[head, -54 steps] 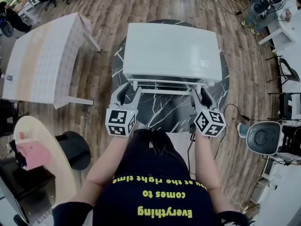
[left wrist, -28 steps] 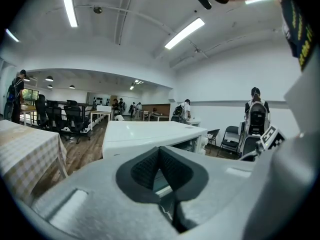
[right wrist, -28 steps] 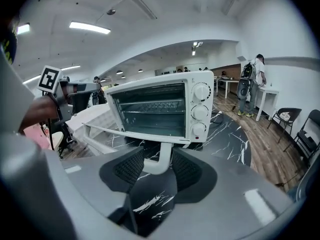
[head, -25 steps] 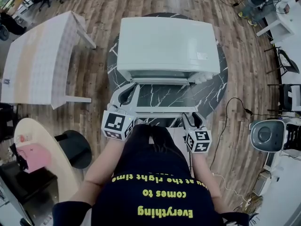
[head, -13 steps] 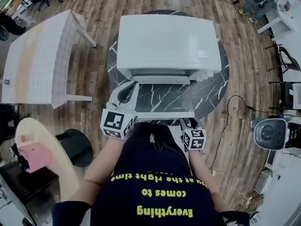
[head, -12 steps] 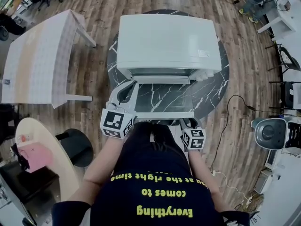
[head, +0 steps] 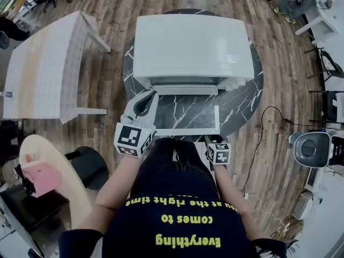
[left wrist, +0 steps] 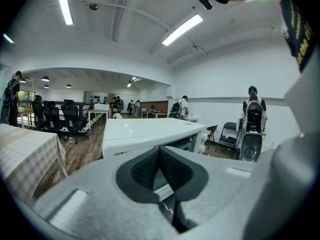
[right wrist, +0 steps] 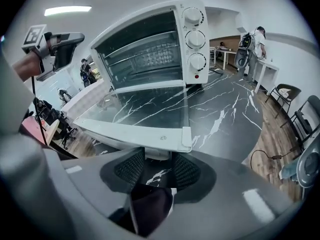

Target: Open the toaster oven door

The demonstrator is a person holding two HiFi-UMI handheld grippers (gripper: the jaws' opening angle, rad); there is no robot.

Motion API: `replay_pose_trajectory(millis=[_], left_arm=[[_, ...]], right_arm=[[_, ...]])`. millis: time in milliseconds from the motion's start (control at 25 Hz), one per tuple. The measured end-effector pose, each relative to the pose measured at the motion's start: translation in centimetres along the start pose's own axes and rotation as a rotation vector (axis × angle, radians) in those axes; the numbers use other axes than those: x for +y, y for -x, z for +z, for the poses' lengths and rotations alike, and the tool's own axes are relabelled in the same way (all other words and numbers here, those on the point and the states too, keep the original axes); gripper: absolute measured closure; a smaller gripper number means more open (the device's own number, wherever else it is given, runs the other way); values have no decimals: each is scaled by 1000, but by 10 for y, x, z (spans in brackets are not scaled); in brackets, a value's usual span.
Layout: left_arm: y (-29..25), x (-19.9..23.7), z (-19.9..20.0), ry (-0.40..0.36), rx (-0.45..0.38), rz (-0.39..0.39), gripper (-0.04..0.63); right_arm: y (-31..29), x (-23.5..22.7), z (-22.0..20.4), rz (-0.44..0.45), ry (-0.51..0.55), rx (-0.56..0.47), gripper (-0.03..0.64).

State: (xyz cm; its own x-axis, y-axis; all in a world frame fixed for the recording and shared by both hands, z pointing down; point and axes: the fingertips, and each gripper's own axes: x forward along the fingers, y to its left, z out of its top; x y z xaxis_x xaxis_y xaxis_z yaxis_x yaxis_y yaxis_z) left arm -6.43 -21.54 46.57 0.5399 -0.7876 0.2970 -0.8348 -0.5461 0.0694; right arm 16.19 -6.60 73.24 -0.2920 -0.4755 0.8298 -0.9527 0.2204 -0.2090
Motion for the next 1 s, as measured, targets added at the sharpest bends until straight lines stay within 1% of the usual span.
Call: replay_pose_trajectory(millis=[280, 1000], left_arm=[[0, 1, -1, -4, 3, 0, 595], [1, -2, -8, 5, 11, 0, 595]], right_arm=[[-6, -2, -3, 2, -28, 7, 433], [5, 1, 5, 19, -20, -6, 422]])
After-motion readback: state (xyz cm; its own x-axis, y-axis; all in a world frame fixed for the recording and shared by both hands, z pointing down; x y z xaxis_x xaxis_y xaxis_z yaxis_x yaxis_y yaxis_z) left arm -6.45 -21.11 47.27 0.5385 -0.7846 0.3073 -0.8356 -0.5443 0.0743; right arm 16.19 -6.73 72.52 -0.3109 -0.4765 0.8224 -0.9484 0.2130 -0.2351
